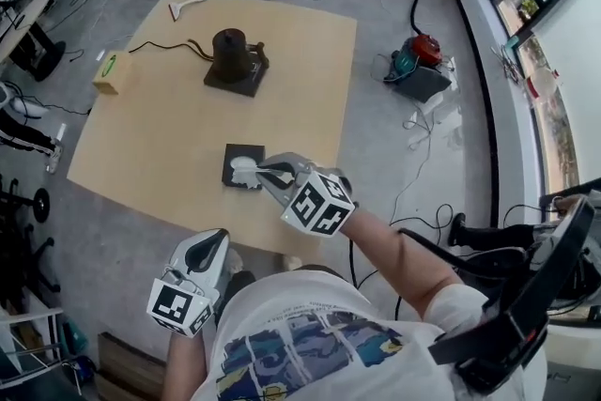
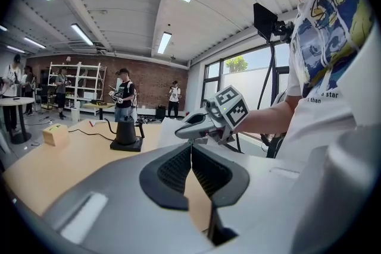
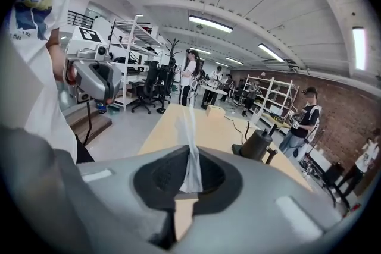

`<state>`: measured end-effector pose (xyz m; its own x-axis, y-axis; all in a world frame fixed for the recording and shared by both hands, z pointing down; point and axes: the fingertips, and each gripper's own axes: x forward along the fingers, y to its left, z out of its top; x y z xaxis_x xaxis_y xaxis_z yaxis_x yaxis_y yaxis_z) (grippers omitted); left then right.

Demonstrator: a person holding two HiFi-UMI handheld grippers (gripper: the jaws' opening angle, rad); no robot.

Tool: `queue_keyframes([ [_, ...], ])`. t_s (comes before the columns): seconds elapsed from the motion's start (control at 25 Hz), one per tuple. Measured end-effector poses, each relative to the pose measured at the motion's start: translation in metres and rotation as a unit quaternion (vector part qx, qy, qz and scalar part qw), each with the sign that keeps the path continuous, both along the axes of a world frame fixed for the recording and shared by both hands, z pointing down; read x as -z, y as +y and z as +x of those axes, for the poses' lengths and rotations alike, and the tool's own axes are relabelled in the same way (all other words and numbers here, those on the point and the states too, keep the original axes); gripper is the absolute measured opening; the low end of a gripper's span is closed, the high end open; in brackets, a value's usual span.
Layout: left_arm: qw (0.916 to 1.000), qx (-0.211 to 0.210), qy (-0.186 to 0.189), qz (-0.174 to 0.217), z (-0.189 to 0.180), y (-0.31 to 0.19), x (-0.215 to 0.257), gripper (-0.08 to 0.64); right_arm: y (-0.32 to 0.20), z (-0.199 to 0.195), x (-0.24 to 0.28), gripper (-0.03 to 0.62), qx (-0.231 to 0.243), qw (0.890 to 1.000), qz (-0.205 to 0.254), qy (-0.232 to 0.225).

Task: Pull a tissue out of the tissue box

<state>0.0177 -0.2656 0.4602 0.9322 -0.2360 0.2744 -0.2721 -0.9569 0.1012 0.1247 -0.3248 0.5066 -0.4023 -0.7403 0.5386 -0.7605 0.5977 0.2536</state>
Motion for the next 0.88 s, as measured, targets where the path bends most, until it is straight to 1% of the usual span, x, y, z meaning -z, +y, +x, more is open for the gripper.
queue_keyframes([
  [0.24,0.9999,0.009,-0.005,0.001,0.011,0.02,0.0,0.011,0.029,0.0,0.016,0.002,0.014,1.0,0.012,-0.012],
  [0.44,0.9997,0.014,-0.017,-0.002,0.011,0.038,-0.003,0.011,0.048,-0.004,0.024,0.003,0.022,0.999,0.021,-0.025],
  [0.64,0.9997,-0.005,-0.024,0.002,0.004,0.05,-0.004,0.011,0.065,-0.011,0.038,0.002,0.009,0.999,0.036,-0.032],
  [0.76,0.9997,-0.015,-0.015,0.01,-0.004,0.055,0.003,0.011,0.078,-0.019,0.049,0.002,-0.002,0.999,0.043,-0.031],
  [0.88,0.9993,-0.029,-0.008,0.02,-0.021,0.063,0.013,0.011,0.092,-0.032,0.064,0.002,-0.019,0.998,0.054,-0.028],
])
